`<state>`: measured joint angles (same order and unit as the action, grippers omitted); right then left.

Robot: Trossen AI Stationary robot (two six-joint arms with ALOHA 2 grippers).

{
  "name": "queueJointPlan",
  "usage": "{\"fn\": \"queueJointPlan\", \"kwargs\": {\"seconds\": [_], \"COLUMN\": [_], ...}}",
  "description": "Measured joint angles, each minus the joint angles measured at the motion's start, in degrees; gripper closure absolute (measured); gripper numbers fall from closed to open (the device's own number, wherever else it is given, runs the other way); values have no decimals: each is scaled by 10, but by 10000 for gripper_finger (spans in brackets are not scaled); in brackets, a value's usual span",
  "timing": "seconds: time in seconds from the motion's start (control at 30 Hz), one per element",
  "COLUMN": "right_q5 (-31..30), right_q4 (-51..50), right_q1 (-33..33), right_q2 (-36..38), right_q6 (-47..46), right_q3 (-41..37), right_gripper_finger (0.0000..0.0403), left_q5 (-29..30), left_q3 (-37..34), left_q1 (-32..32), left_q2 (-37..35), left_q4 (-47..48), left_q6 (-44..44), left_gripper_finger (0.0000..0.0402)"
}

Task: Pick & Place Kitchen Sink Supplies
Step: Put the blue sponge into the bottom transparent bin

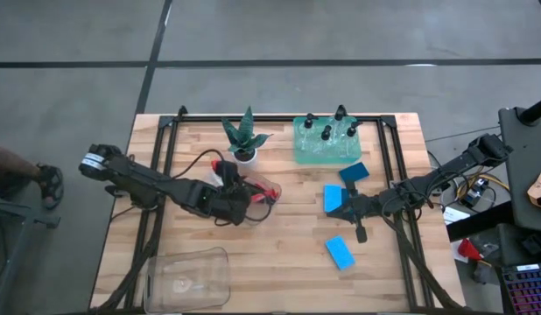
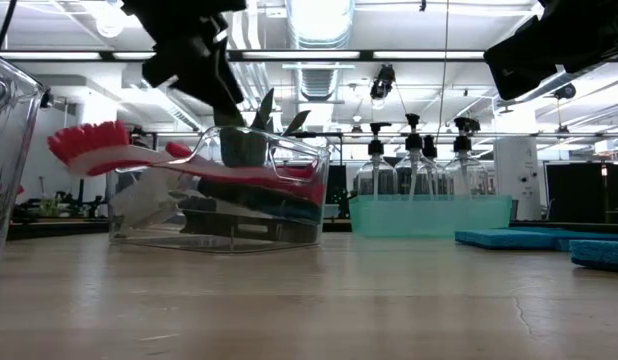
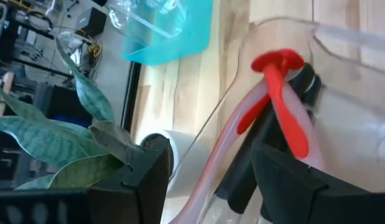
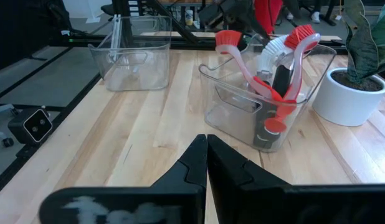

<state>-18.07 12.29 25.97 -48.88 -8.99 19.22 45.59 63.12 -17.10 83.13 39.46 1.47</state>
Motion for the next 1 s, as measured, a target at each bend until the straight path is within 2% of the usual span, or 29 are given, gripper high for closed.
{"fn": "queueJointPlan", "kwargs": {"seconds": [0.2, 0.43, 0.53, 0.67, 0.87, 0.93, 1.0], "right_q5": [0, 0, 0, 0, 0, 0, 0], "right_q4": [0, 0, 0, 0, 0, 0, 0], "right_q1": [0, 0, 0, 0, 0, 0, 0], "right_q2": [0, 0, 0, 0, 0, 0, 0], "right_q6": [0, 0, 0, 0, 0, 0, 0], "right_q3": [0, 0, 0, 0, 0, 0, 0], "right_gripper_finger": [394, 394, 394, 394, 394, 394, 394], "left_q5": [-11, -23, -27, -31, -32, -31, -31], "left_q3": [33, 83, 76, 62, 14, -14, -50], "left_q1": [-7, -15, -27, -31, -45, -50, -56], "left_q2": [0, -1, -8, -22, -101, -140, -183], "left_q4": [38, 66, 72, 92, 63, 39, 0], "left_q6": [40, 239, 256, 284, 286, 281, 266], "left_gripper_finger": [181, 185, 200, 247, 375, 392, 392]}}
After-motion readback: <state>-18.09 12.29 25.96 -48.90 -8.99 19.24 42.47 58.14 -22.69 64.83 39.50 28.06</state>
